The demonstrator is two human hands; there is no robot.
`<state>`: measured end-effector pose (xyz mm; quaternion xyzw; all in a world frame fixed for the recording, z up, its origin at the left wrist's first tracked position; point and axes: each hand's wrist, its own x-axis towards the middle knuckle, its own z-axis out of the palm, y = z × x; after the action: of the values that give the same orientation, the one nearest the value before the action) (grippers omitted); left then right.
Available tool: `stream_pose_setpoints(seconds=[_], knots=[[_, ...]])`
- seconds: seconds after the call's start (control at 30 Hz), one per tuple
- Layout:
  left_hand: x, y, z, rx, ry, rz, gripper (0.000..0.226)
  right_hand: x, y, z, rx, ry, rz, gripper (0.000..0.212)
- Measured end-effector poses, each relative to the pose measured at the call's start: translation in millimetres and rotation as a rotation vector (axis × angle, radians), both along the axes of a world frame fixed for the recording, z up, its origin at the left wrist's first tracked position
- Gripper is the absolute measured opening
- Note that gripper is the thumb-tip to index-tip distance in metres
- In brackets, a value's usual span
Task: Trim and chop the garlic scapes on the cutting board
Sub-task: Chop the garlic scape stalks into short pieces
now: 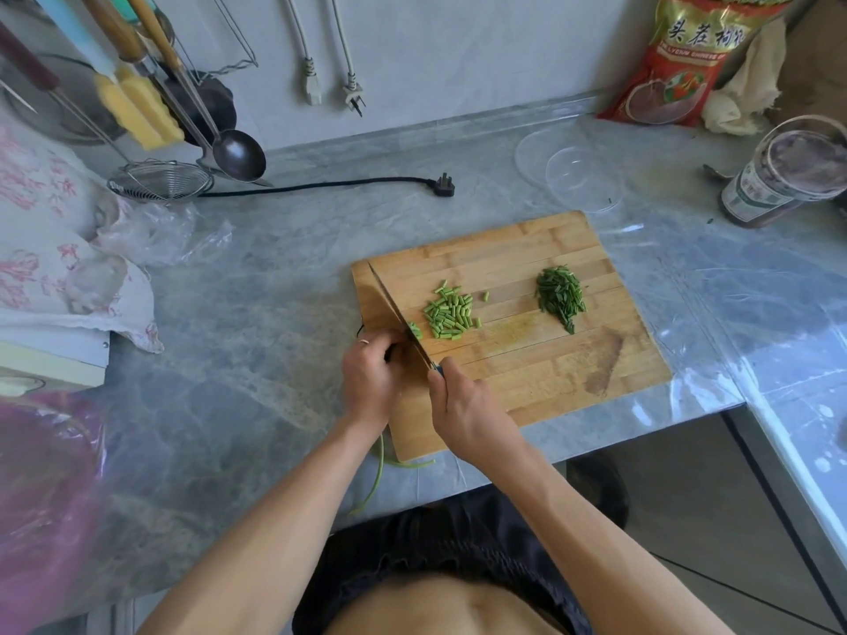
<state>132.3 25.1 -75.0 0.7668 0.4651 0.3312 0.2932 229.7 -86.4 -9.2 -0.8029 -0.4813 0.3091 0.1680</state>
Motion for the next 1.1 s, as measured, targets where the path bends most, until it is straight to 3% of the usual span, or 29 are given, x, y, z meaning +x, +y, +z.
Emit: stream_pose_setpoints(seconds=[0.1, 0.33, 0.57, 0.87, 1.1], knots=[[-1, 1, -2, 0.013, 0.003, -0.018, 0.021, -4, -20, -3, 0.111, -0.016, 0.01, 0.026], [-4, 0, -6, 0.012, 0.031, -0.049, 0.016, -5, 5, 1, 0.138, 0.069, -0.051, 0.025], [-5, 0, -11, 0.066, 0.033, -0.063, 0.013, 13, 8, 0, 0.086, 0.387, -0.343, 0.033], [-8, 2, -16, 0.122, 0.14, -0.096, 0.012, 15, 0, 6, 0.147, 0.269, -0.232, 0.031], [-21, -1, -14, 0.203, 0.272, -0.167, 0.033, 16, -8, 5, 0.154, 0.254, -0.176, 0.035]])
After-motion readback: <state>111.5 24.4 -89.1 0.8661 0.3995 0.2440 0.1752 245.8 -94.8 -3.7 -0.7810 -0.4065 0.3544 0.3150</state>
